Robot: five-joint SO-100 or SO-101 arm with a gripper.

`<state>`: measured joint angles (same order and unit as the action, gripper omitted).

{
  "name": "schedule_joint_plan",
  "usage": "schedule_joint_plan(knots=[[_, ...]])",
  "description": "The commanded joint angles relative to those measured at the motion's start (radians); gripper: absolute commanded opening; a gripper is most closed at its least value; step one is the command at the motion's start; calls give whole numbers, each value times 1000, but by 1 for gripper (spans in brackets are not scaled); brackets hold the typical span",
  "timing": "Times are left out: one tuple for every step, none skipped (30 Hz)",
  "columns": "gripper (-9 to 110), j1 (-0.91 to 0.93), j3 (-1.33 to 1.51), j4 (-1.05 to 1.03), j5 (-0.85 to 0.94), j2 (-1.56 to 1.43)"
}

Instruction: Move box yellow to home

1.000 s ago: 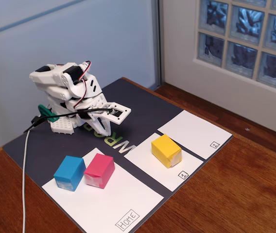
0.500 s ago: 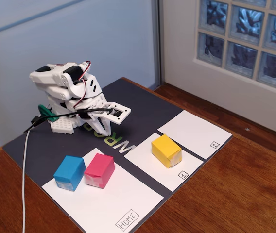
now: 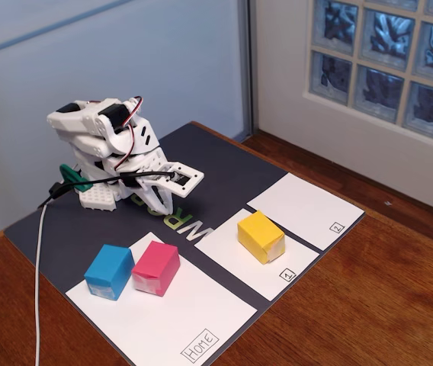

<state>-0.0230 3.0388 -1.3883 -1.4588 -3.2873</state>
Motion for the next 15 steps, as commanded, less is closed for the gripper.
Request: schedule_joint_plan(knots=[[0,-3,0,-49,-15,-52],[0,-12,-2,-48,-60,-52],[0,-15,-3,-46,-84,-52],[0,-18,-6,-41,-104,-52],[0,-23,-9,-34,-117,-52],[0,-28,-12,-18,-117,-52],[-1,-34,-18,-2,-115,-52],[-1,-43,-25,20,-112,-49],[-1,-51,-34,44,-112,-32],[-1,-57,-52,75,-117,2],[-1,-61,-81,112,-118,64],[-1,-63,-123,150,-121,153],[-1,-64,-181,183,-126,268],[-1,-69,-253,201,-140,388],[-1,-75,-333,204,-147,497]])
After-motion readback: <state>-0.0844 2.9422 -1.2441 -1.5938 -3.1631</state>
